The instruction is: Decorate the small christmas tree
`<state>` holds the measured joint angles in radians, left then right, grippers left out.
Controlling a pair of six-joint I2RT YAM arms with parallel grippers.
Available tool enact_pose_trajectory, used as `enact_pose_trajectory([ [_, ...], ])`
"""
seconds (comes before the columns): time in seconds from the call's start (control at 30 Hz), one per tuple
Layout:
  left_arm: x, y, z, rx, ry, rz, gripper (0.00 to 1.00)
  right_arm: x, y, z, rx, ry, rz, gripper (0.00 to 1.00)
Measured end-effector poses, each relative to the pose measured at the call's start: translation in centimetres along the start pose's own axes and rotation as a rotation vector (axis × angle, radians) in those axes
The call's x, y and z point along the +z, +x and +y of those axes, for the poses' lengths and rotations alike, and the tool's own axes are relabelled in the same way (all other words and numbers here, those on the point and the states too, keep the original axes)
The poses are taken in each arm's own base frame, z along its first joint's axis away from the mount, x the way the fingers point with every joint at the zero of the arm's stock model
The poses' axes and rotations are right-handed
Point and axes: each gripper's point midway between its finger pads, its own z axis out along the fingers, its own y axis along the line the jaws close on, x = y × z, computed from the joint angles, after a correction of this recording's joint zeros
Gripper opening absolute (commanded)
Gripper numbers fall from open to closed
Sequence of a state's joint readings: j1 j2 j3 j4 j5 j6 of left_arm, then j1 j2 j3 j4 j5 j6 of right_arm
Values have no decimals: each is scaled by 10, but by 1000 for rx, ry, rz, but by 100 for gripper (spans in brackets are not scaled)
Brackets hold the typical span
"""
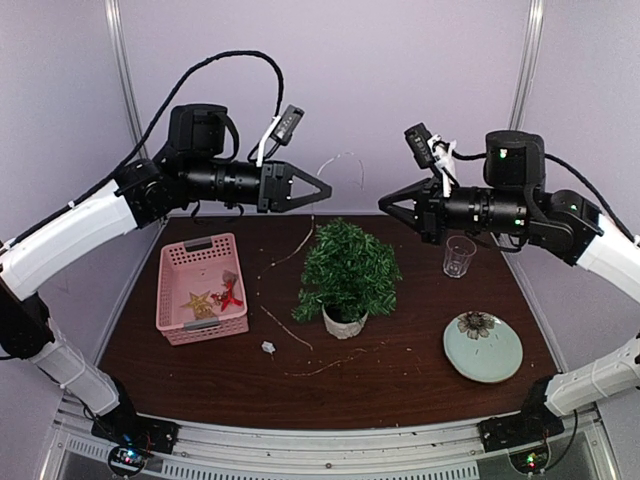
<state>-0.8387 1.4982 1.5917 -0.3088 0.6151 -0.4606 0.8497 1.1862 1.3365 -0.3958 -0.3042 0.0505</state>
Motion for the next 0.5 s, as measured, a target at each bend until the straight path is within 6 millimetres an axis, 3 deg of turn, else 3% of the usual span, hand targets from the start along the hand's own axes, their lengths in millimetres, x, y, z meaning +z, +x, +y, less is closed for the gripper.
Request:
enact_pose_trajectory([
  [0.03,-1,1,0,7,-4,9,0,-4,-1,2,19,-15,-3,1],
  [0.07,-1,1,0,15,-2,14,0,-7,-1,5,35,-28,-2,17],
  [0.1,-2,1,-2,20,5,20,0,-9,-1,6,45,-33,1,42],
  [0.17,-2,1,-5,27,25,27,0,-13,3,5,49,-28,16,55],
  [0.3,0,5,-10,12,72,43,0,-19,7,-4,9,31,20,60],
  [0.5,5,5,-17,-40,138,47,0,-17,0,-13,-99,85,-9,55],
])
